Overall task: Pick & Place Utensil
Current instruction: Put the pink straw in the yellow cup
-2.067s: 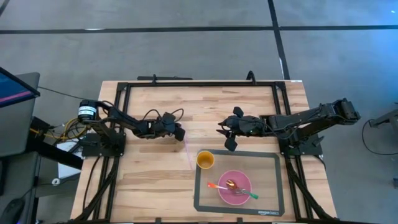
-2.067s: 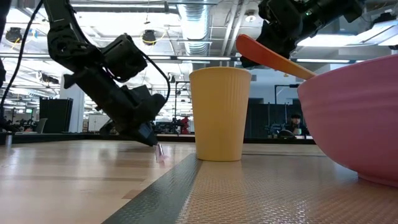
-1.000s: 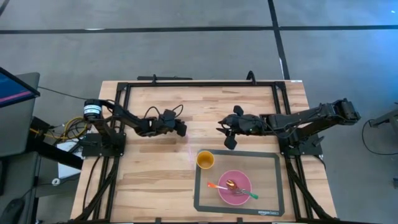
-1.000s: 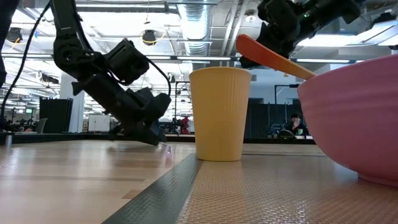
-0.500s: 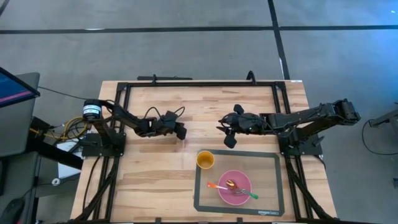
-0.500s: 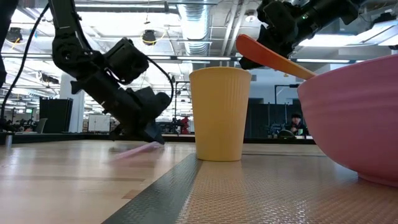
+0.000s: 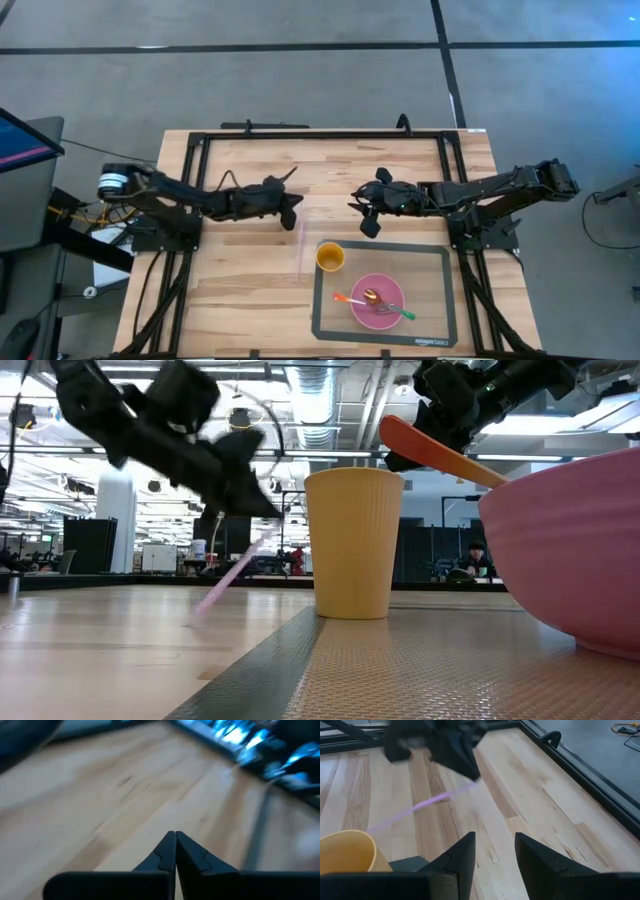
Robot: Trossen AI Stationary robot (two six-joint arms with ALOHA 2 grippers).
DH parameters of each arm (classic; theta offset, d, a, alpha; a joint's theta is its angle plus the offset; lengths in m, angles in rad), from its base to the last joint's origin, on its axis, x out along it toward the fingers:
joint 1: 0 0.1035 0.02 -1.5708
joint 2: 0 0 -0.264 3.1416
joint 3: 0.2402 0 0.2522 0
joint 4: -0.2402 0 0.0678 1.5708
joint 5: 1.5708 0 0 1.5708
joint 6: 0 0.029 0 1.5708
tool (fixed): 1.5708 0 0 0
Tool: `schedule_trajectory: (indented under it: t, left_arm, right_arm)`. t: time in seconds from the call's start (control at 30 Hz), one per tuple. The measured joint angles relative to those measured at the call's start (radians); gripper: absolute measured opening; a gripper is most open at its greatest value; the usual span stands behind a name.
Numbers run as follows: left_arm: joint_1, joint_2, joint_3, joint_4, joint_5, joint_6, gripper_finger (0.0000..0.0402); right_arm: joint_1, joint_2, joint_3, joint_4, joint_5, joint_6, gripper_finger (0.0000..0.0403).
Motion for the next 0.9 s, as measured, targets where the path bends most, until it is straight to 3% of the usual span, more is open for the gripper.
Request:
schedule_trajectory:
  t: [0.4, 0.8, 0.9]
  left_arm:
    - [-0.158, -0.302, 0.001, 0.023, -0.006, 0.153, 0.0004]
    - [-0.230, -0.329, 0.001, 0.157, -0.006, 0.228, 0.0005]
    - [-0.246, -0.329, 0.001, 0.212, 0.035, 0.250, 0.0005]
  right_arm:
    - [0.002, 0.000, 0.000, 0.000, 0.000, 0.000, 0.0128]
    - [0.001, 0.000, 0.000, 0.000, 0.000, 0.000, 0.0128]
    - [0.001, 0.000, 0.000, 0.000, 0.000, 0.000, 0.0128]
